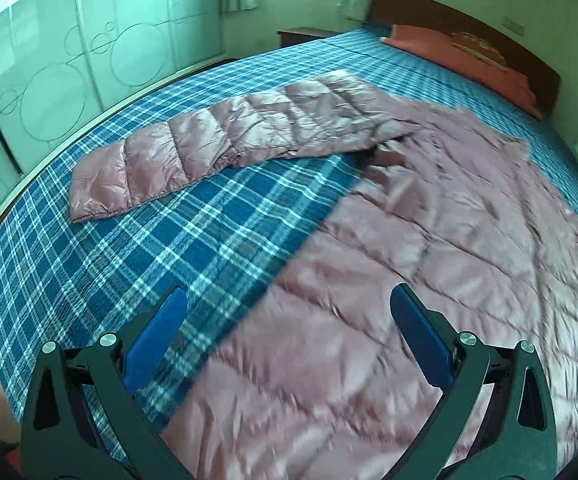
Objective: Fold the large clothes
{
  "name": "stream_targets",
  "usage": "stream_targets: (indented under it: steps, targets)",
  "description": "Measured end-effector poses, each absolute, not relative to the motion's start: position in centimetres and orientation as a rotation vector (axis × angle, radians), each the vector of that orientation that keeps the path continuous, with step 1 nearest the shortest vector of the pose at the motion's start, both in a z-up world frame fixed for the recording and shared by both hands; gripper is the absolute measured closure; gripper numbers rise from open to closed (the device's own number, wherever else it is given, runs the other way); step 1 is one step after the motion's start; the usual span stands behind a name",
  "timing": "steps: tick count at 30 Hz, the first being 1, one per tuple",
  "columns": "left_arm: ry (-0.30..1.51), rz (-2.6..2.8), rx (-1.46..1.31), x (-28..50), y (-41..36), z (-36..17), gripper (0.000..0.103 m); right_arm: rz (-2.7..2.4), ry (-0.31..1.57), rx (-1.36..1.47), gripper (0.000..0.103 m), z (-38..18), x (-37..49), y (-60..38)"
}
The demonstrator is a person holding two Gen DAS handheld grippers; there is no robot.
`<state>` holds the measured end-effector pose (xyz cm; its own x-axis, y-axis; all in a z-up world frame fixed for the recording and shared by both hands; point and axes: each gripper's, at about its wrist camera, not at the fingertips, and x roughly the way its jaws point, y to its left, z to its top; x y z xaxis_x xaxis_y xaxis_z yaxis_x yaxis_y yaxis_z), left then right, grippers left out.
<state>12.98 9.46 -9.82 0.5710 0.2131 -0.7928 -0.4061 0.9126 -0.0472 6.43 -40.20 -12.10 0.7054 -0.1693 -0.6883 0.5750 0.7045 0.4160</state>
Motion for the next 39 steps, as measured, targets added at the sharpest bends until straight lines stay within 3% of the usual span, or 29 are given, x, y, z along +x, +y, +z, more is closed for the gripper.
stream_targets:
  steps: [7, 11, 21, 22, 23, 24, 26, 30, 39]
  targets:
    - [0.923, 0.45, -0.263, 14.7, 11.2, -11.8, 0.002, -0.52, 0.526, 0.984, 0.047, -16.6, 4.2, -49.7]
    - [0.952, 0.489, -0.249, 15.2, 11.5, -13.2, 0.002, -0.553, 0.43, 1.108, 0.041, -18.4, 3.4, -52.7]
    - [0.981, 0.5, -0.226, 15.3, 11.9, -15.2, 0.002, -0.619, 0.248, 1.158, 0.041, -18.4, 2.4, -56.8]
    - [0.983, 0.493, -0.239, 15.2, 12.0, -15.4, 0.002, -0.629, 0.254, 1.146, 0.043, -18.1, 3.1, -57.1]
    - [0.98, 0.486, -0.252, 15.2, 12.1, -15.4, 0.002, -0.633, 0.262, 1.128, 0.052, -18.0, 3.6, -57.4]
    - [0.977, 0.481, -0.256, 15.2, 12.3, -15.5, 0.002, -0.628, 0.269, 1.121, 0.069, -17.8, 4.2, -57.6]
    - [0.972, 0.475, -0.246, 15.2, 12.4, -15.5, 0.002, -0.636, 0.301, 1.094, 0.084, -17.2, 5.9, -58.0]
    - [0.967, 0.472, -0.242, 15.1, 12.4, -15.7, 0.002, -0.591, 0.32, 0.944, 0.089, -13.5, 9.4, -55.8]
    - [0.96, 0.463, -0.25, 15.2, 12.6, -15.9, 0.002, -0.266, 0.424, 0.6, 0.09, -6.3, 22.7, -41.1]
